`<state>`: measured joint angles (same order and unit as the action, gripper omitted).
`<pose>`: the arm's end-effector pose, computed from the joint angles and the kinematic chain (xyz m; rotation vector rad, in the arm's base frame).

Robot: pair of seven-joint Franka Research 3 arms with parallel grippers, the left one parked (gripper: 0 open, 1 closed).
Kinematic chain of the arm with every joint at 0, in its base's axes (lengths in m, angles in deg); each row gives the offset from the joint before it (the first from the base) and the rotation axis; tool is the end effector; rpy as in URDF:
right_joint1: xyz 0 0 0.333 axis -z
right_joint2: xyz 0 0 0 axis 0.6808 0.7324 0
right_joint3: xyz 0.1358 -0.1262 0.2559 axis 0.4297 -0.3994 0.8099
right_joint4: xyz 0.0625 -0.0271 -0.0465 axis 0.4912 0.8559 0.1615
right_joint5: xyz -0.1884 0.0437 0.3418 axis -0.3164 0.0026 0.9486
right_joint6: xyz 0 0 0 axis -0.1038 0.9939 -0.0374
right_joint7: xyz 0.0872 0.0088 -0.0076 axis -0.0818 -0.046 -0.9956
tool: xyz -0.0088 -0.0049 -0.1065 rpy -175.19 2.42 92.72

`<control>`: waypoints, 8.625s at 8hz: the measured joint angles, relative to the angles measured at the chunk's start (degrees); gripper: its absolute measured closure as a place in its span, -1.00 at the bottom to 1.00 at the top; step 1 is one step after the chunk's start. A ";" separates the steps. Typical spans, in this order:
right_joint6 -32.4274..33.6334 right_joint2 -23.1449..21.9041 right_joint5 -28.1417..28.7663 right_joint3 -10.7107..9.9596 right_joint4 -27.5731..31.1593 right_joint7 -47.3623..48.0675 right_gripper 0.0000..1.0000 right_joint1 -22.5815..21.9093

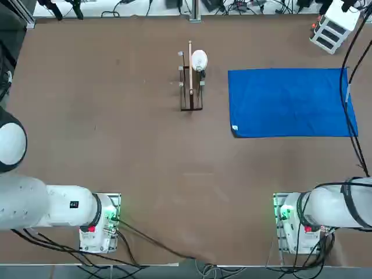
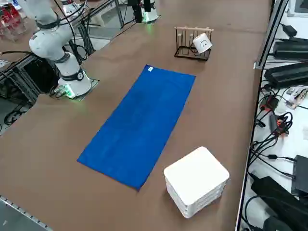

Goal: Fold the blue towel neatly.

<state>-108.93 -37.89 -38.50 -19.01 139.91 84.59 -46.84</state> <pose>0.5361 0.0060 0.6444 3.1244 0.0819 -0.0390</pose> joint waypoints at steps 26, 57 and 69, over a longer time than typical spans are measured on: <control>-46.65 20.47 0.09 -1.69 34.36 -9.07 -0.66 45.07; -46.88 24.77 -0.26 -0.03 33.62 -6.93 0.95 45.74; -27.56 14.34 -1.47 0.89 30.18 -5.58 0.95 12.93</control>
<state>-136.49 -23.55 -39.97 -18.12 170.09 79.01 -33.92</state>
